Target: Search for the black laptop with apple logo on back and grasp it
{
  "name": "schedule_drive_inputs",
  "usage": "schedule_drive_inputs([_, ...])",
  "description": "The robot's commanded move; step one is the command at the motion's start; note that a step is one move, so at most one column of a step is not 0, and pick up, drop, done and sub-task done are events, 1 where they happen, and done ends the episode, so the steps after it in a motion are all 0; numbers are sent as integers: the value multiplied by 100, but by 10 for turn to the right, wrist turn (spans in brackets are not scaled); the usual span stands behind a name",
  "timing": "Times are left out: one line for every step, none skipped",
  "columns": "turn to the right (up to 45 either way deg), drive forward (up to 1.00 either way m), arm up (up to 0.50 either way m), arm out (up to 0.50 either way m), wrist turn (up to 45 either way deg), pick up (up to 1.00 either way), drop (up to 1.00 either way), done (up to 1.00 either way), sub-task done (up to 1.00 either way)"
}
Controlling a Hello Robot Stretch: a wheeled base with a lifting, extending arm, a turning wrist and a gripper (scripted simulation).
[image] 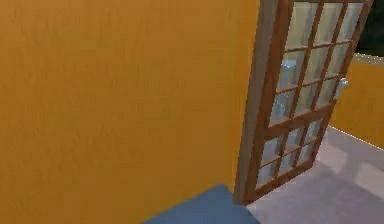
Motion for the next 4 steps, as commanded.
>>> schedule_drive_inputs([-450, 0, 0, 0, 0, 0, 0, 0, 0])
schedule_drive_inputs([-450, 0, 0, 0, 0, 0, 0, 0, 0])
schedule_drive_inputs([-450, 0, 0, 0, 0, 0, 0, 0, 0])
schedule_drive_inputs([-210, 0, 0, 0, 0, 0, 0, 0, 0])
